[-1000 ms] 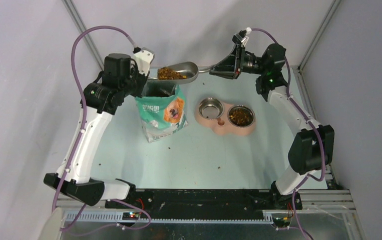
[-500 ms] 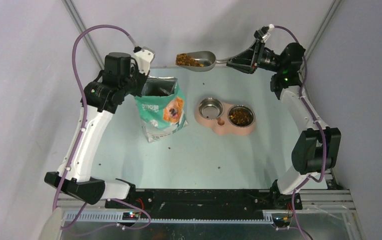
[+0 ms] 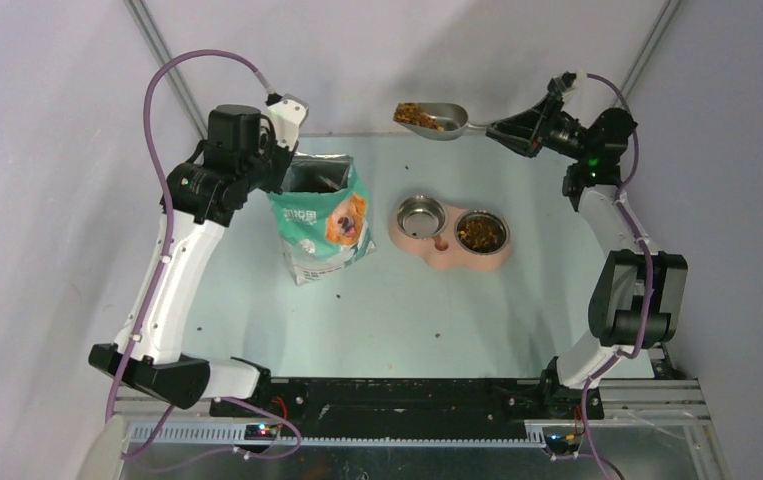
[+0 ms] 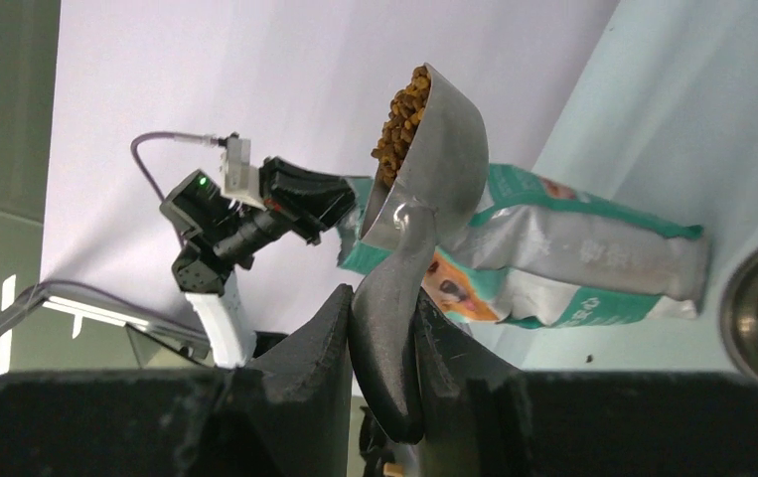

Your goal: Serve the pet food

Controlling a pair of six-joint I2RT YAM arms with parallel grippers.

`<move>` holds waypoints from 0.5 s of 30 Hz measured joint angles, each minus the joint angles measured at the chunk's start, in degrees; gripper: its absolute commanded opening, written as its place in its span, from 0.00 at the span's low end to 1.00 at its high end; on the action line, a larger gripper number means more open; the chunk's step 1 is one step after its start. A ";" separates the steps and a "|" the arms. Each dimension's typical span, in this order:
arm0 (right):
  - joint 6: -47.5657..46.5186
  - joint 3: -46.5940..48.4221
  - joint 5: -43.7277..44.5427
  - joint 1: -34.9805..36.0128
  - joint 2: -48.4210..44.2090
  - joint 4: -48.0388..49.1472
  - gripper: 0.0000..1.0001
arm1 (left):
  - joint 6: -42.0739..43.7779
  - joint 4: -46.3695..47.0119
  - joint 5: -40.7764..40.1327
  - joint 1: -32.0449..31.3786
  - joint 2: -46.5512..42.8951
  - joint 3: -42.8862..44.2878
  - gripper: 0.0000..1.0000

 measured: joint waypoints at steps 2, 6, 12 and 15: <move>-0.57 -0.83 0.02 -1.44 0.39 0.79 0.00 | 0.13 -0.04 0.02 0.02 -0.09 0.00 0.00; -3.34 -3.76 -0.02 -3.76 0.81 0.52 0.00 | 0.35 -0.28 0.04 0.02 -0.20 0.00 0.00; -12.44 -7.02 -0.46 -4.44 1.18 -6.23 0.00 | 0.35 -0.48 0.35 0.22 -0.44 -0.02 0.00; -17.62 -7.23 -0.48 -4.57 1.18 -10.64 0.00 | 0.35 -0.48 0.44 0.28 -0.76 -0.33 0.00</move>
